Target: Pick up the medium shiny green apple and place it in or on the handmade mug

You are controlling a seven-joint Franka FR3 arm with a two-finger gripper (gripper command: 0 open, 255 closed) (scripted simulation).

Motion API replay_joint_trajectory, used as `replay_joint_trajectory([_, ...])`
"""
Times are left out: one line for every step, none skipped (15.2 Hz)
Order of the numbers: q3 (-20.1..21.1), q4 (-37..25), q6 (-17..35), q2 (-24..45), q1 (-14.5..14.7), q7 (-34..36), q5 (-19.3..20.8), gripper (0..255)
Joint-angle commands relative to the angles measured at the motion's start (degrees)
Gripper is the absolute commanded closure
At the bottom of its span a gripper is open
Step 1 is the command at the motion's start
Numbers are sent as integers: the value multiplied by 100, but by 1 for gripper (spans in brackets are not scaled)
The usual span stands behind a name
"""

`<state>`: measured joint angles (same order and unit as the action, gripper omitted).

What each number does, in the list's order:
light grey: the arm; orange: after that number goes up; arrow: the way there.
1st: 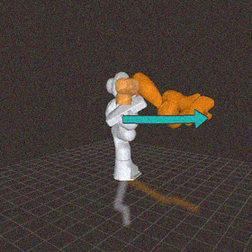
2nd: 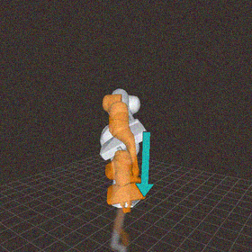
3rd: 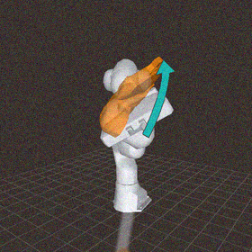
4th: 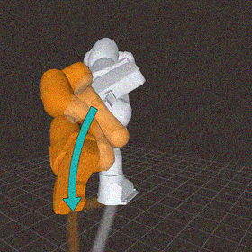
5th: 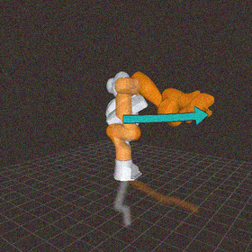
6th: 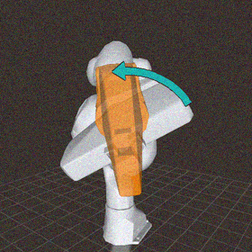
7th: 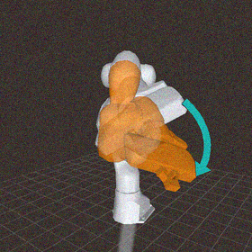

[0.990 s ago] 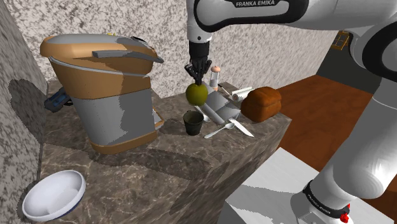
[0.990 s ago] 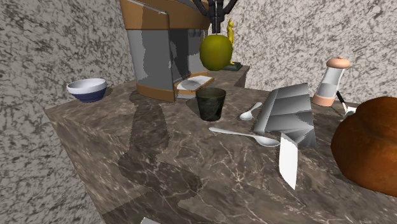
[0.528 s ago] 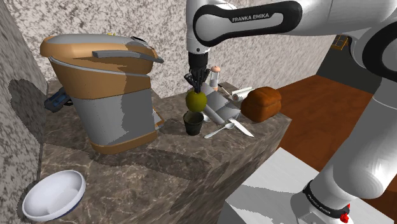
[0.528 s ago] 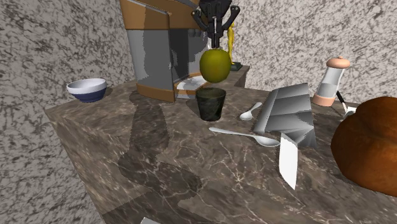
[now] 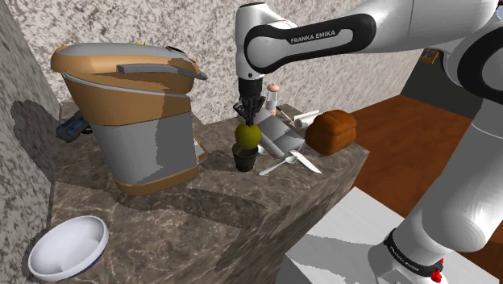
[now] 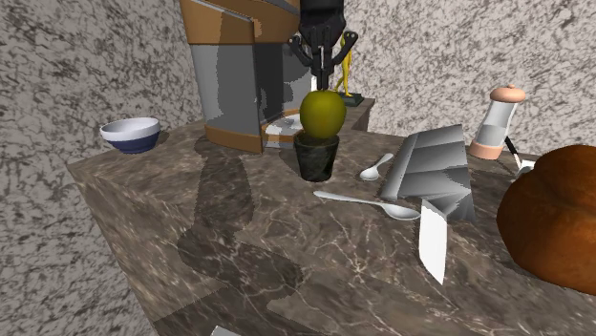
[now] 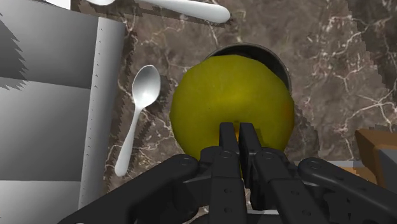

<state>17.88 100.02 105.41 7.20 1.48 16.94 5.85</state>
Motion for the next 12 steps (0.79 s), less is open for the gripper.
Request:
replay_joint_trajectory([1, 10, 14, 1, 1, 3, 1, 255])
replay_joint_trajectory([1, 10, 14, 1, 1, 3, 1, 255])
replay_joint_trajectory([1, 10, 14, 1, 1, 3, 1, 255])
replay_joint_trajectory([1, 10, 14, 1, 1, 3, 1, 255])
replay_joint_trajectory([1, 10, 14, 1, 1, 3, 1, 255])
replay_joint_trajectory([0, 10, 14, 1, 1, 3, 1, 0])
replay_joint_trajectory([0, 10, 14, 1, 1, 3, 1, 0])
replay_joint_trajectory([0, 10, 14, 1, 1, 3, 1, 0])
replay_joint_trajectory([0, 10, 14, 1, 1, 3, 1, 0])
replay_joint_trajectory([0, 10, 14, 1, 1, 3, 1, 0])
replay_joint_trajectory([0, 10, 14, 1, 1, 3, 1, 0])
replay_joint_trajectory([7, -168, -175, -11, 8, -4, -7, 0])
